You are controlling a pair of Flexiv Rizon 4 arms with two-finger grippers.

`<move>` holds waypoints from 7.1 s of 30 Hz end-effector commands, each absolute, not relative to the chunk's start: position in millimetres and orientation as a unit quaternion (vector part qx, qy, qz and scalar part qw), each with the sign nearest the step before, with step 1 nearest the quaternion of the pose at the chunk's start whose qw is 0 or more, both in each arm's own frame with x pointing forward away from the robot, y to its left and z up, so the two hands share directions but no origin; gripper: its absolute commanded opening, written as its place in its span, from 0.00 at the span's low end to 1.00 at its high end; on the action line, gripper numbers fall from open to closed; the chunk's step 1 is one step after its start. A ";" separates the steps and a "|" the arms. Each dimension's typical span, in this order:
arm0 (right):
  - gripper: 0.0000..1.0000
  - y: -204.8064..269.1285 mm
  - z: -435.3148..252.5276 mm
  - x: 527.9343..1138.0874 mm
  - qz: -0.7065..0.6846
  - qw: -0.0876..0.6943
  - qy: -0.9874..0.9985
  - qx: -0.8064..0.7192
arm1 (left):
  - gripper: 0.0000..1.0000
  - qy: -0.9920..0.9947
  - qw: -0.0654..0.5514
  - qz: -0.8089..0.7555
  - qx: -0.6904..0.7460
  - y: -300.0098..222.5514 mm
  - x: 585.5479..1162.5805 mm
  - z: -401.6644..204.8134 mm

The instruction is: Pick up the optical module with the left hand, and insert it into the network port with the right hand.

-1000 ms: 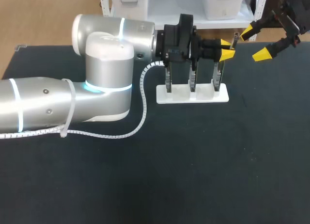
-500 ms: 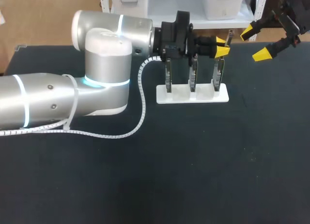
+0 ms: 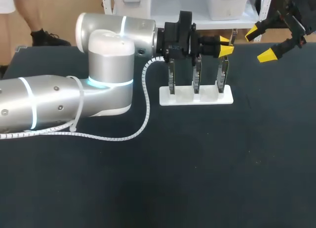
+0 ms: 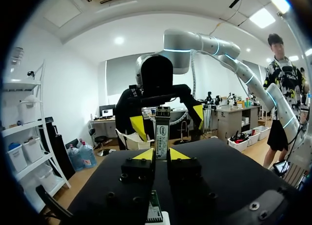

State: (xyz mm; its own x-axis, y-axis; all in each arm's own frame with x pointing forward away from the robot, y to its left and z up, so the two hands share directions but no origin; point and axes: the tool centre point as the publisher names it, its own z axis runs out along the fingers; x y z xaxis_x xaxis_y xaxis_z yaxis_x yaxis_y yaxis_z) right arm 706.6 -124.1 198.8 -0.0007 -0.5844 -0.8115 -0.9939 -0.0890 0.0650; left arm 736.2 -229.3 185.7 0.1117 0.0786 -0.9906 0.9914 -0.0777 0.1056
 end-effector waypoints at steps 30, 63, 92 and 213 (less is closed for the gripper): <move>1.00 -124.1 198.7 705.5 0.356 0.288 0.611 -0.646 | 0.00 0.481 0.500 -0.450 0.562 -229.9 742.0 183.6; 1.00 -122.8 214.8 707.8 0.340 0.291 0.608 -0.656 | 0.00 0.486 0.499 -0.445 0.563 -225.0 741.0 184.2; 1.00 -91.4 248.7 699.8 0.329 0.314 0.603 -0.655 | 0.00 0.486 0.499 -0.445 0.563 -225.0 741.0 184.2; 0.31 -67.9 234.5 722.1 0.391 0.390 0.557 -0.620 | 0.00 0.486 0.499 -0.445 0.563 -225.0 741.0 184.2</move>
